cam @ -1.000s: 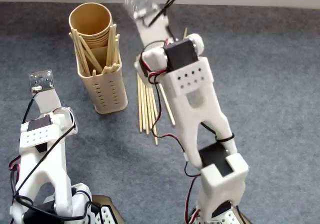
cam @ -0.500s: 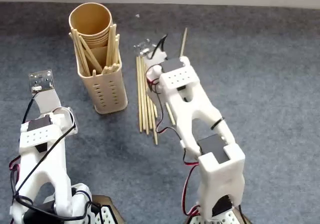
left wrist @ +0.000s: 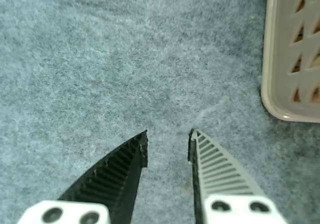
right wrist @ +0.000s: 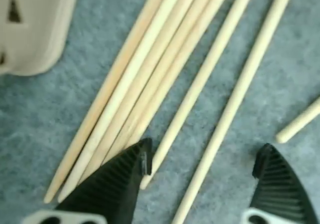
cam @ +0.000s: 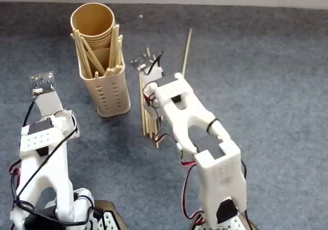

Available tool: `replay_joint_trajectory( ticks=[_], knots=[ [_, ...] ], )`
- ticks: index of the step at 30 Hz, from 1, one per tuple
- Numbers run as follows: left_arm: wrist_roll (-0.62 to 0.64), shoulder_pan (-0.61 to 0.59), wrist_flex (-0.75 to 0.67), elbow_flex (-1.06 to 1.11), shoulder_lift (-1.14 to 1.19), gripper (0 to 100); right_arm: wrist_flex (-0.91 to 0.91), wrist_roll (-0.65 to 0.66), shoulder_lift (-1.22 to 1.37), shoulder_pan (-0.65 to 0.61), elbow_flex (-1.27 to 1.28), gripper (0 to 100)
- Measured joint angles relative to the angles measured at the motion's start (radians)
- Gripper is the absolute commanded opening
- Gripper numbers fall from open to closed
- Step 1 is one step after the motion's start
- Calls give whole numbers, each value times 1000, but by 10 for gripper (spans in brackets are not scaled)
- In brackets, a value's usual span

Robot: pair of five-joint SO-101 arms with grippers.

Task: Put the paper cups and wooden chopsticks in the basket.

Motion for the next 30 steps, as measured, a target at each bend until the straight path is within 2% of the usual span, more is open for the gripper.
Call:
replay_joint_trajectory(
  ticks=[5,8,12,18,21,26,30],
  knots=[
    [-2,23,0,11,0,165,0,0,5,-6,6,2],
    [-2,25,-2,14,0,165,0,2,5,-9,6,39],
    [-2,26,-2,15,0,165,66,-2,6,-6,3,5],
    [-2,32,-2,15,0,165,167,-5,-11,15,-31,5],
    [-2,32,-2,15,0,165,224,-51,-57,60,-35,5],
    [-3,32,-2,15,0,165,253,-133,-275,155,-35,5],
    [-3,41,-2,15,0,165,233,-157,-546,175,-35,5]
  ],
)
